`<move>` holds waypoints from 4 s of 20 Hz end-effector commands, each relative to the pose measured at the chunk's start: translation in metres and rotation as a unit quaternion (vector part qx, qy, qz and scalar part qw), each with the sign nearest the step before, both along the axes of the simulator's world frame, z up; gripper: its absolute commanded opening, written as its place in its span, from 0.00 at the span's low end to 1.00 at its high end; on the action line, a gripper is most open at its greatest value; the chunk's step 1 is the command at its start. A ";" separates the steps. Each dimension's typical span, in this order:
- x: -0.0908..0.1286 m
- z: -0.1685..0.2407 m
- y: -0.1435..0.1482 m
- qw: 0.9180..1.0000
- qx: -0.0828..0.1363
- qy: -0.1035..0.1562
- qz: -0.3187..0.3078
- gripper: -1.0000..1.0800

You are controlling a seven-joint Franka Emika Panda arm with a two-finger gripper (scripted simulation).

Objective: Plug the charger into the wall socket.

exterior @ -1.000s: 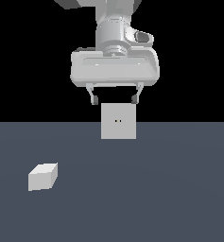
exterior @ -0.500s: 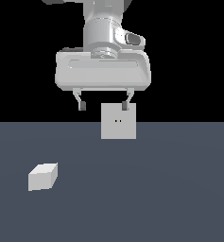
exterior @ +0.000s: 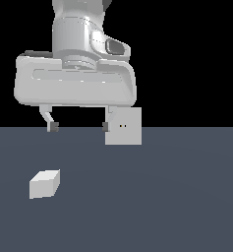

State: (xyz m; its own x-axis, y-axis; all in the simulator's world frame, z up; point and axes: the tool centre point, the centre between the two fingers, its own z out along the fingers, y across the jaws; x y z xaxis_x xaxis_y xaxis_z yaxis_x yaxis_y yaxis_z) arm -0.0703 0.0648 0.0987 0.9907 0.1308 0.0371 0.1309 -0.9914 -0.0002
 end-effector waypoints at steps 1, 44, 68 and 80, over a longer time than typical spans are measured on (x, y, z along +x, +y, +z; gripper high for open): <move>-0.009 -0.009 0.012 1.000 0.002 -0.009 0.012 0.96; -0.034 -0.087 0.043 0.998 0.006 -0.035 0.047 0.00; 0.022 -0.023 -0.043 0.998 0.004 -0.036 -0.048 0.00; 0.042 0.003 -0.083 0.995 0.002 -0.036 -0.089 0.00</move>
